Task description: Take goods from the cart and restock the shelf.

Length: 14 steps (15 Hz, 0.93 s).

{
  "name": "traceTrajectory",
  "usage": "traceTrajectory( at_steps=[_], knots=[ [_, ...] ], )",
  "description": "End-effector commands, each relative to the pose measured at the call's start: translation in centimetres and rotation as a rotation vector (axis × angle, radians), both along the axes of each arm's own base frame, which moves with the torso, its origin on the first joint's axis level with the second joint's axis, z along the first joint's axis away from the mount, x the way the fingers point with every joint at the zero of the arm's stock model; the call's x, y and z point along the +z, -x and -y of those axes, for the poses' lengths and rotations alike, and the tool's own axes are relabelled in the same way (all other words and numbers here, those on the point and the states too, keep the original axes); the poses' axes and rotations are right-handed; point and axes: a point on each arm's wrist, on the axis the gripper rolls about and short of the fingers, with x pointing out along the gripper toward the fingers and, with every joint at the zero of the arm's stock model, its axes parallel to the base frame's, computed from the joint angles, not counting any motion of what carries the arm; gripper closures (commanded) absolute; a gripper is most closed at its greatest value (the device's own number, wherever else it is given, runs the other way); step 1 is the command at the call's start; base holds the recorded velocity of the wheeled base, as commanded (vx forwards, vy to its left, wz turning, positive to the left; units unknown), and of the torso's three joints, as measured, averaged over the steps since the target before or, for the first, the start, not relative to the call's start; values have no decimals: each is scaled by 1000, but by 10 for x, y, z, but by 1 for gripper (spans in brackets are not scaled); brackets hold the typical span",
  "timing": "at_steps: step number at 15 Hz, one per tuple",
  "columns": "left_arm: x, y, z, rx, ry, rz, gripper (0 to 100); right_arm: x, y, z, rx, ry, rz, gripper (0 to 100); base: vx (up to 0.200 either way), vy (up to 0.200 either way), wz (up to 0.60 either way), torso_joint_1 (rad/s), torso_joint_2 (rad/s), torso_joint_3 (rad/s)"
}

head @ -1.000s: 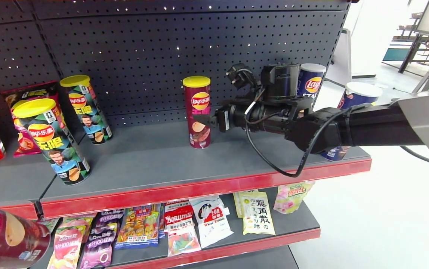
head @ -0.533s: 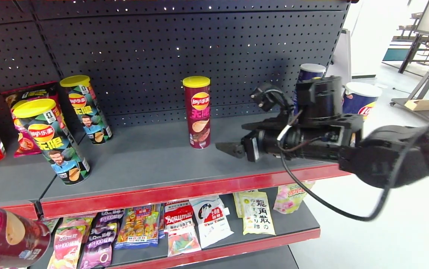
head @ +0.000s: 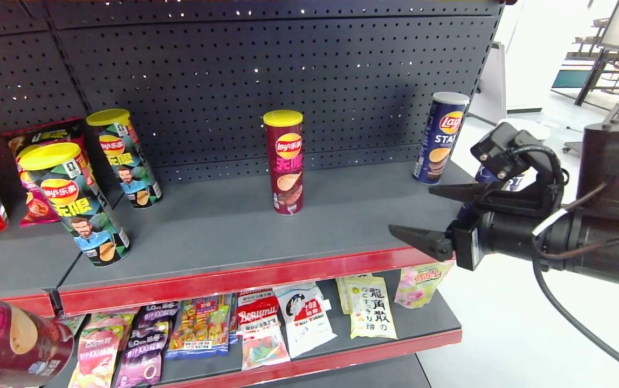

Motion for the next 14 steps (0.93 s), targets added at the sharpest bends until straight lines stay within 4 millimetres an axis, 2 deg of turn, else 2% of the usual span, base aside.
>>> traceTrajectory(
  at_steps=[1, 2, 6, 8, 11, 14],
  knots=[
    [1, 0, 0, 0, 0, 0, 100, 6, 6, 5, -14, -10, 25, 0, 0, 0, 0, 0, 0, 0],
    [0, 0, 0, 2, 0, 0, 100, 6, 6, 4, -21, -7, 24, 0, 0, 0, 0, 0, 0, 0],
    [0, 1, 0, 2, -1, 5, 100, 2, 4, 3, -25, 0, 11, 0, 0, 0, 600, 1, 0, 6],
    [1, 1, 0, 0, -1, 5, 100, -5, -6, 6, -51, 13, -11, 0, 0, 0, 600, 12, 7, -2],
    [1, 1, 0, 2, -1, 5, 100, -22, -46, 19, -159, 31, -56, 0, 0, 0, 0, 0, 0, 0],
    [1, 1, 0, 2, -1, 8, 100, -36, -94, 18, -215, 6, -32, 0, 0, 0, 0, 0, 0, 0]
  ],
)
